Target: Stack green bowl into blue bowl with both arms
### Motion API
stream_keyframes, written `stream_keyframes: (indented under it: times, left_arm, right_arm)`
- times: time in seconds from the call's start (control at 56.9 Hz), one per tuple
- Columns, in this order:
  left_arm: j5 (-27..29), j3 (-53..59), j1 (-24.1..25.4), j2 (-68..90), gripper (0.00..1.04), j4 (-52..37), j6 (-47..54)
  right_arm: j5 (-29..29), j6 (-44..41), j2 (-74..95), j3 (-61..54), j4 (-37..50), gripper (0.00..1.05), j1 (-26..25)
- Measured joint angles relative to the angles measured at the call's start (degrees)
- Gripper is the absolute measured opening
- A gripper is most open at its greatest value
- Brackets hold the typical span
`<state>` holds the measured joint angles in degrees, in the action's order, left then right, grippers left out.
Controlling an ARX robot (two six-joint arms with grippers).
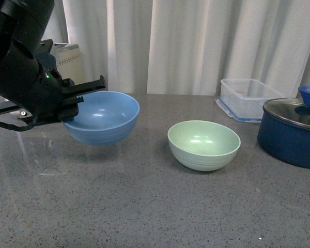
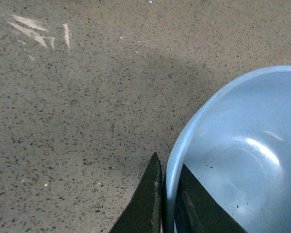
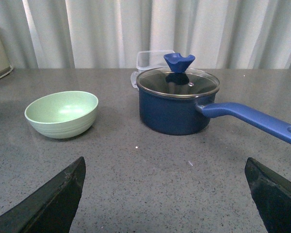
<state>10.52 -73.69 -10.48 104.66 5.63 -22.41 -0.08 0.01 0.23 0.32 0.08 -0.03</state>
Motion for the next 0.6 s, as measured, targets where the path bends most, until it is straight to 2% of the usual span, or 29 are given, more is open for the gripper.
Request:
stream_keyframes:
  times: [0.597]
  left_arm:
    - [-0.02,-5.2,-3.58,7.32,0.04,0.02,-1.81]
  right_arm:
    - [0.0,0.0,0.0,0.0,0.0,0.95,0.0]
